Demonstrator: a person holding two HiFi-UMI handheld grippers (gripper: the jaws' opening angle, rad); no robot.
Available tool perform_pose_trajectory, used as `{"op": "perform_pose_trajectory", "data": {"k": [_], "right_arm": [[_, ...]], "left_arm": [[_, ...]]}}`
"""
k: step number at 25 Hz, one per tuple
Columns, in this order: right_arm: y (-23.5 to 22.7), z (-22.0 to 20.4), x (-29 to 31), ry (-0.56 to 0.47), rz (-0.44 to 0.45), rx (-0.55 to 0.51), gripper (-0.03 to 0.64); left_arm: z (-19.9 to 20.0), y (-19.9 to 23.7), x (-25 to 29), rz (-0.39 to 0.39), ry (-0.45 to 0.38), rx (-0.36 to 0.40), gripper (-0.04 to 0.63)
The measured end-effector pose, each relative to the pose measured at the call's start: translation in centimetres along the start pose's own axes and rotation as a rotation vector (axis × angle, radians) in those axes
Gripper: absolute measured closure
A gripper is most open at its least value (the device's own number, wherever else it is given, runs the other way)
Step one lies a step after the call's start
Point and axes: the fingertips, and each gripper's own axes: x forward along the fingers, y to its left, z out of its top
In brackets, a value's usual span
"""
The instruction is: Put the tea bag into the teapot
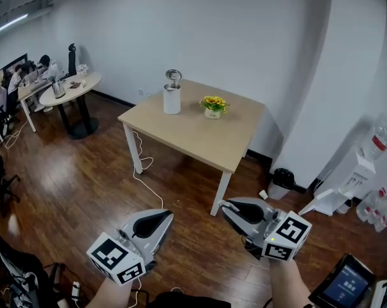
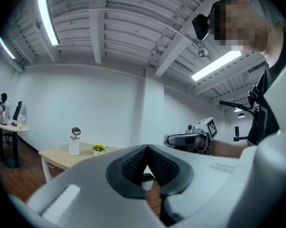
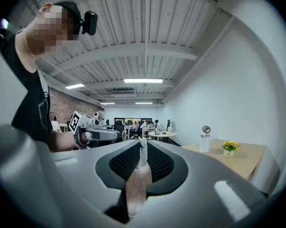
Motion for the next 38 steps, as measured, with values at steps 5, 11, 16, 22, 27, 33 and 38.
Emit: {"op": "perform_pose_trajectory", "data": {"k": [5, 11, 16, 22, 27, 33, 38], "right_arm": [[-2.3, 0.4, 4.5, 0.018, -0.003, 0.011, 0.569], [-7.4, 0.5, 7.4, 0.023, 0.009, 0.05, 0.569], [-12.5, 0.0, 10.2, 0.028, 0.052, 0.03, 0.569], [-19.8, 1.2, 12.8, -0.002, 0.088, 0.026, 0.569], [-25.2, 1.4, 14.6, -0.007, 0.118, 0.02, 0.569], [-29.3, 1.0, 17.8, -0.004, 0.136, 0.042, 0.569], [-32.4, 1.0, 21.7, -0.002, 0.136, 0.044, 0.569]], "left_arm": [[0.0, 4.5, 0.7, 0.005, -0.001, -0.025, 0.592], [-0.1, 8.2, 5.1, -0.002, 0.013, -0.056, 0.592], [0.0, 12.0, 9.8, 0.017, 0.015, -0.028, 0.592], [0.5, 16.6, 15.6, 0.062, 0.038, -0.022, 0.592], [0.9, 20.0, 20.0, 0.105, 0.05, -0.015, 0.592], [0.7, 24.3, 23.0, 0.126, 0.06, -0.021, 0.592], [0.6, 29.3, 24.8, 0.127, 0.047, -0.042, 0.592]]}}
